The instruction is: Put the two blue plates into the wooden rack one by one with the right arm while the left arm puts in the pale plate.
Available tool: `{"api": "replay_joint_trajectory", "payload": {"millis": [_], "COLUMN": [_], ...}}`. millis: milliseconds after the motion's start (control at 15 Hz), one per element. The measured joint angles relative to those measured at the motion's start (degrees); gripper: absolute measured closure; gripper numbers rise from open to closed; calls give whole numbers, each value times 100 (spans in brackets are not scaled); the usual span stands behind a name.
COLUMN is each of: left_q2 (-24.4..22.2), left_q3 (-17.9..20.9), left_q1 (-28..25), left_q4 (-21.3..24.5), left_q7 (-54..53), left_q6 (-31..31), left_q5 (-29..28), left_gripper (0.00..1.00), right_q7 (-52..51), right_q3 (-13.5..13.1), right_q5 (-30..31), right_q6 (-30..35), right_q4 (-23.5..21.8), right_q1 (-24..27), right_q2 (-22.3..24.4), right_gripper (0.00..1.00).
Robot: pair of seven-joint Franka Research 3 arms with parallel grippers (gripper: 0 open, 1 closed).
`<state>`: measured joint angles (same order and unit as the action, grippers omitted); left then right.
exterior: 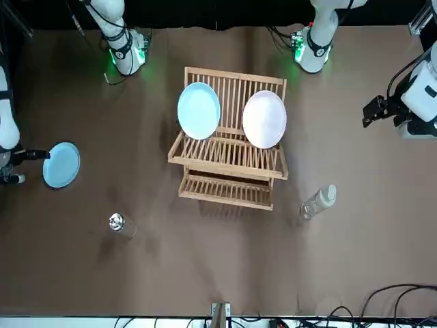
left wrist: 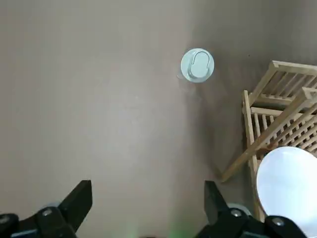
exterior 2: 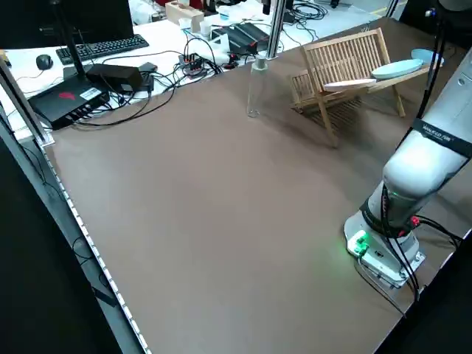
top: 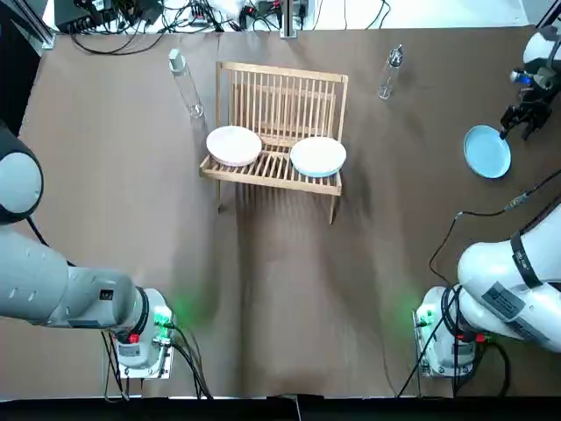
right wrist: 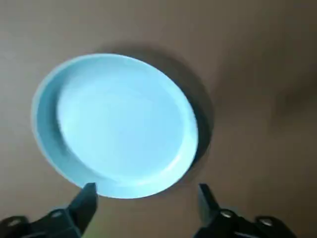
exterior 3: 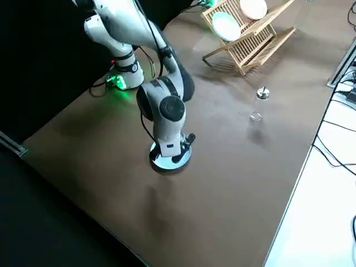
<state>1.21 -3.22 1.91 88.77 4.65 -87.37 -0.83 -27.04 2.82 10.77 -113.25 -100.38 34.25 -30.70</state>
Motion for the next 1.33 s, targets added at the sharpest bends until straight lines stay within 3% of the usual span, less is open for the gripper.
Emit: {"api": "replay_joint_trajectory", "payload": {"millis": [67,200,467,533,667,800,867,1133,1267,1333], "left_q2": [-6,-6,-6,-6,-6,-6,-6,-6,-6,-6], "left_q3": [4,8,17,20,21,21,21,21,20,20], "left_q1": [-2,-3,-6,-6,-6,-6,-6,-5,-2,2], "left_q4": [9,16,19,19,21,23,23,23,23,23], "left_q7": [-17,-21,-17,-5,6,13,15,15,15,15], "left_q6": [-3,-8,-16,-17,-17,-17,-17,-18,-18,-18], "left_q5": [0,0,0,0,0,0,0,0,0,0], "left_gripper": [0,0,0,0,0,0,0,0,0,0], "right_q7": [0,0,-43,-49,-43,-36,-35,-36,-28,-28], "right_q3": [0,-1,0,1,4,10,9,9,27,36], "right_q5": [82,144,160,159,151,72,-4,-90,-119,-161], "right_q6": [-9,-145,-516,-532,-543,-543,-542,-552,-551,-536], "right_q4": [48,111,150,157,163,165,165,166,174,187], "right_q1": [49,175,384,408,416,421,437,498,498,498], "right_q2": [-94,-262,-500,-549,-612,-634,-652,-767,-785,-785], "right_gripper": [13,26,33,37,59,63,73,74,90,93]}}
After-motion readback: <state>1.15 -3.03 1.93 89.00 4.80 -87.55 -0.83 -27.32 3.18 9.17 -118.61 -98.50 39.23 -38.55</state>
